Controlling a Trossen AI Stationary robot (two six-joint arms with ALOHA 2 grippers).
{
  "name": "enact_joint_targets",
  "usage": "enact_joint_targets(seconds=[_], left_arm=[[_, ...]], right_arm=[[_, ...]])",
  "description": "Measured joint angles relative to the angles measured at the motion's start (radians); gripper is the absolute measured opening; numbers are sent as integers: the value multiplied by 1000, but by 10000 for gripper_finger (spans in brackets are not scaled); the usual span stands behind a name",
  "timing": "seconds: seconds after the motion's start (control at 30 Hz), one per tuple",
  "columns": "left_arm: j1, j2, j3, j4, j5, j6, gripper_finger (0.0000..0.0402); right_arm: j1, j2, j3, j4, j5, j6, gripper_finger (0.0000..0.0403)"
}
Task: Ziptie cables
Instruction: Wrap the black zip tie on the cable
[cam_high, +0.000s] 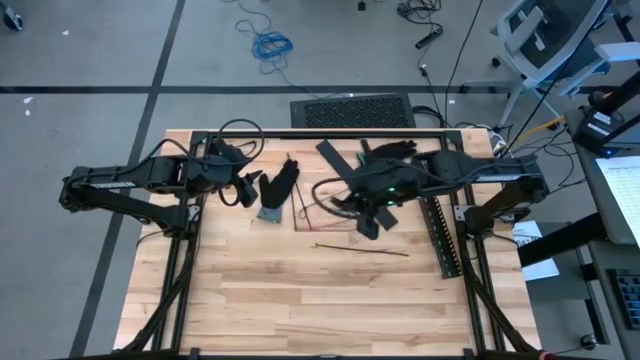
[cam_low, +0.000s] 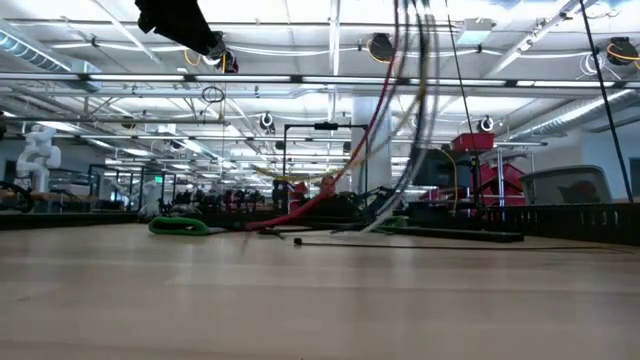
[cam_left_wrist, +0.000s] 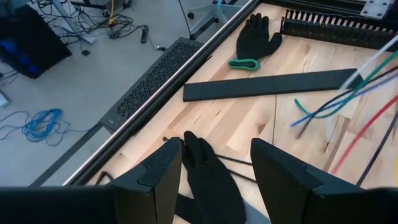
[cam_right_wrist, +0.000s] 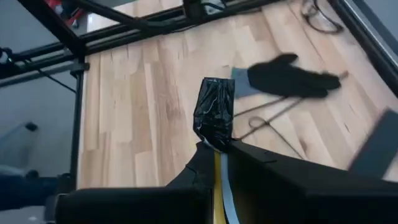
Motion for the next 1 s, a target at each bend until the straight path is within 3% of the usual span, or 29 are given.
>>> enact_joint_targets(seconds=[0.2, 0.33, 0.5, 0.77, 0.9, 1.0], left_arm=[[0, 21, 0, 71, 18, 66, 190], [0, 81, 1, 117, 65, 194, 190], [18, 187, 0, 115, 69, 262, 190], [99, 421, 0, 255, 409, 348, 190], [182, 575, 0, 335, 653, 383, 190], [235, 693, 11, 379, 711, 364, 190]], right_arm=[[40, -93, 1, -245, 72, 151, 16], [58, -125, 0, -446, 169, 244, 16], [63, -101, 1, -260, 161, 231, 16], [66, -92, 0, -447, 197, 275, 13], [77, -122, 0, -450, 207, 300, 13], [96, -122, 0, -449, 229, 314, 13]])
